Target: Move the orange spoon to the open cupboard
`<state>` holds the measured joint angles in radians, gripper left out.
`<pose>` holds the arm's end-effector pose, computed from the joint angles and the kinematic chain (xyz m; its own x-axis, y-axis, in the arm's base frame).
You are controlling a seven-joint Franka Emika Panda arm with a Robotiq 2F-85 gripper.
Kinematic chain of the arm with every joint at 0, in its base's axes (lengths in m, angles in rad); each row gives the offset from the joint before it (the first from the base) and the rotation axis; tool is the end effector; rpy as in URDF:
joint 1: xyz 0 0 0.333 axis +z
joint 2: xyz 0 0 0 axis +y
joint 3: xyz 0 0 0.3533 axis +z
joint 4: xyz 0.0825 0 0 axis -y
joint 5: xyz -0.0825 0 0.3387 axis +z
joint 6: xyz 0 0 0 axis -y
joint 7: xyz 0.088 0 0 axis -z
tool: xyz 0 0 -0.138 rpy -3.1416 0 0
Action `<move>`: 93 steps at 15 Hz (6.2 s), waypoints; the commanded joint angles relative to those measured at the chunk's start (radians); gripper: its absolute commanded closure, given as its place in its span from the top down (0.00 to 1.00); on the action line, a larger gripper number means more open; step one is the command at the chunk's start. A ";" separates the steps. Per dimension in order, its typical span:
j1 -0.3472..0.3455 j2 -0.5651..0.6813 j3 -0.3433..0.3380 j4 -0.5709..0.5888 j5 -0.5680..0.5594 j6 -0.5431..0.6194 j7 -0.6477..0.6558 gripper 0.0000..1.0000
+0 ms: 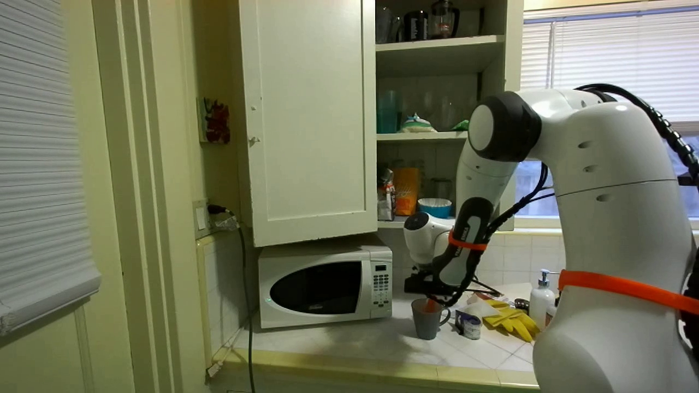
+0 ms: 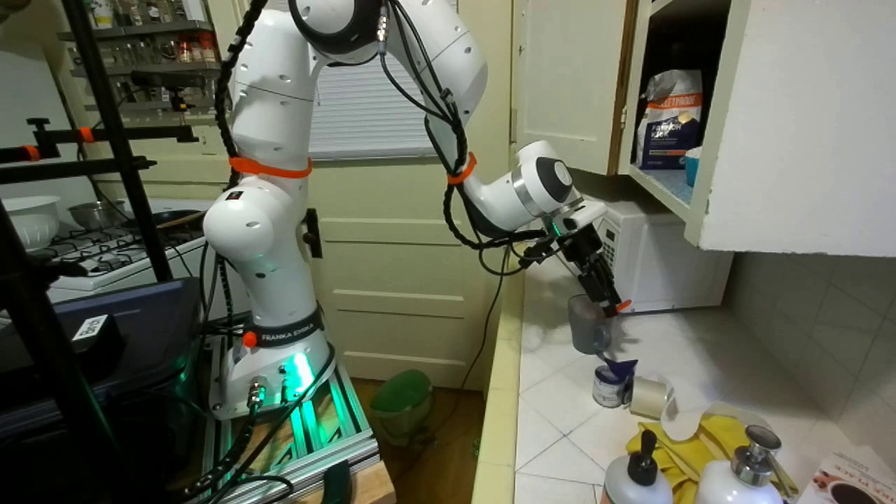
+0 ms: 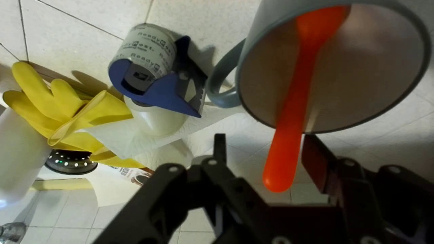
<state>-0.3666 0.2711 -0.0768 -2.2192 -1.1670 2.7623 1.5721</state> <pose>0.5112 -0.2104 0.3112 0.4974 -0.6574 0.5661 -0.8299 -0.5507 0.0896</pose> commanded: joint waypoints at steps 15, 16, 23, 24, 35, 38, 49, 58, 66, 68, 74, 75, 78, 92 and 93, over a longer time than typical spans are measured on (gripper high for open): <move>0.000 0.002 -0.003 0.010 -0.025 0.081 0.037 0.00; -0.001 0.000 -0.003 0.009 -0.024 0.083 0.036 0.03; 0.000 -0.016 -0.001 -0.004 -0.023 0.095 0.033 0.03; -0.001 -0.021 0.001 -0.007 -0.017 0.096 0.029 0.03; 0.002 -0.205 0.012 -0.106 0.010 0.039 -0.009 0.03; -0.002 -0.258 0.015 -0.137 0.073 0.029 -0.032 0.03; -0.002 -0.445 0.008 -0.216 0.258 -0.019 -0.004 0.03; 0.022 -0.594 -0.033 -0.273 0.391 -0.104 0.194 0.03; -0.046 -0.676 -0.040 -0.291 0.465 -0.014 0.333 0.03; -0.062 -0.680 -0.048 -0.292 0.477 0.037 0.327 0.03; -0.046 -0.680 -0.124 -0.325 0.550 0.243 0.308 0.03; -0.036 -0.676 -0.141 -0.329 0.567 0.266 0.306 0.03; -0.024 -0.659 -0.167 -0.332 0.589 0.306 0.309 0.03; 0.162 -0.594 -0.306 -0.331 0.891 0.455 0.099 0.03; 0.167 -0.594 -0.297 -0.330 0.974 0.461 0.034 0.03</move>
<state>-0.2192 -0.3320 -0.3870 -2.5408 -0.3888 3.1803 1.7518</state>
